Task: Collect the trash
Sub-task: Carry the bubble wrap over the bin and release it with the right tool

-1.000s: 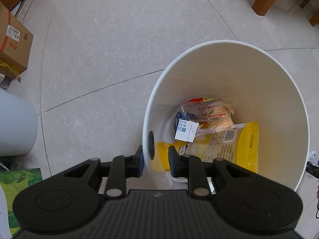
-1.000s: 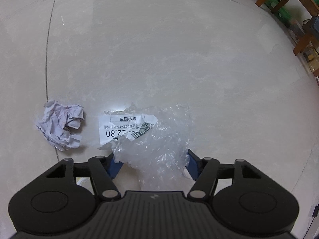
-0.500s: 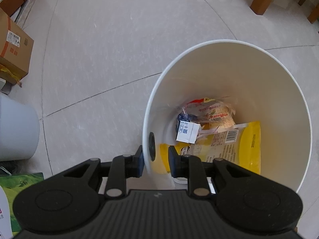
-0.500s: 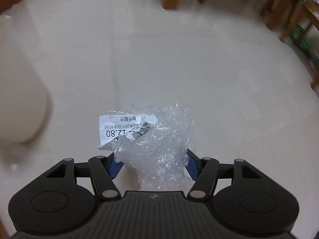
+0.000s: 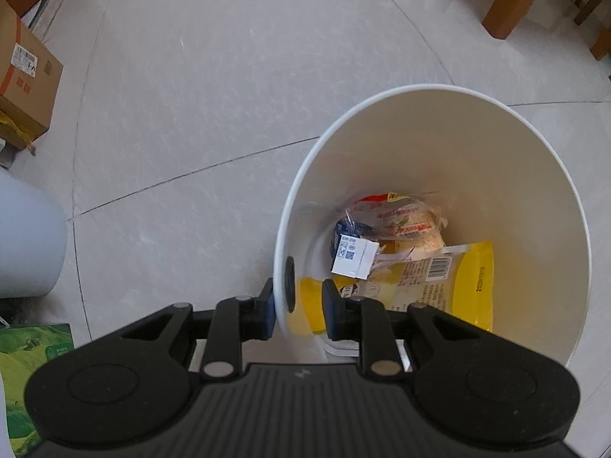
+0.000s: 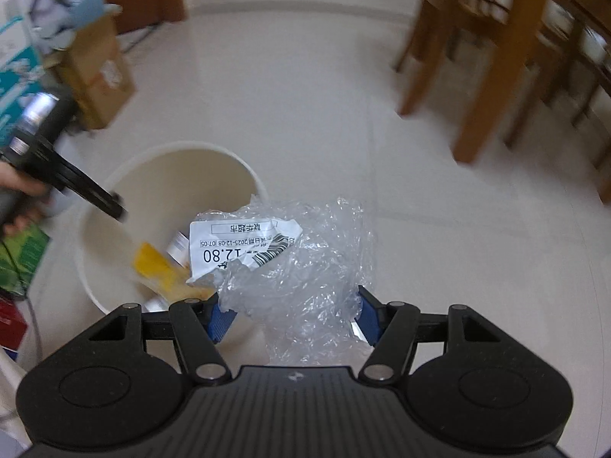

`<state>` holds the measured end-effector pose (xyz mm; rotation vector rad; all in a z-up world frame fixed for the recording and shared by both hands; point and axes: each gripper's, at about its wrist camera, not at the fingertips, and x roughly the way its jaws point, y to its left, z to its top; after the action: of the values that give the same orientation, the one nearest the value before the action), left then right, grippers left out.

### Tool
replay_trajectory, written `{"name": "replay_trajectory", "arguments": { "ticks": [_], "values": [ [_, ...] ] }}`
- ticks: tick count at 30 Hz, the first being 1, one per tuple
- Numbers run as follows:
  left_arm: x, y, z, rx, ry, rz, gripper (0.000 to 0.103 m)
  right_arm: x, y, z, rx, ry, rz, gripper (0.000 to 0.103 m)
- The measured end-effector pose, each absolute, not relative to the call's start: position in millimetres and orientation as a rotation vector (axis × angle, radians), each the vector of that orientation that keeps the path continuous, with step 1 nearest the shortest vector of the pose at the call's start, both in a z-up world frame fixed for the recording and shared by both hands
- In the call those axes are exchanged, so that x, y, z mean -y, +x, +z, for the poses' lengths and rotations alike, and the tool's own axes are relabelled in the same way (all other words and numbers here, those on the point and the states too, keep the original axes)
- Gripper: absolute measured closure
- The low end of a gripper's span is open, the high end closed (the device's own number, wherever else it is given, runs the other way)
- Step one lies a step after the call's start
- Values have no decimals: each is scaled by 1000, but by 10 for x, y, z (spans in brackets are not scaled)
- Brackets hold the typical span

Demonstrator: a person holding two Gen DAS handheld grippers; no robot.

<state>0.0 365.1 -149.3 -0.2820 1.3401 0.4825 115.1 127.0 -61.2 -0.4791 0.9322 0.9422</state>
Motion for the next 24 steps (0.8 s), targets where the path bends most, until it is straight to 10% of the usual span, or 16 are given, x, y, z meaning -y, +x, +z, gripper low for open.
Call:
{"name": "replay_trajectory", "arguments": {
  "ticks": [24],
  "values": [
    [-3732,-32,-1469,-1338,-344,467,82,-2413,791,-453,-802,-636,1077,1]
  ]
}}
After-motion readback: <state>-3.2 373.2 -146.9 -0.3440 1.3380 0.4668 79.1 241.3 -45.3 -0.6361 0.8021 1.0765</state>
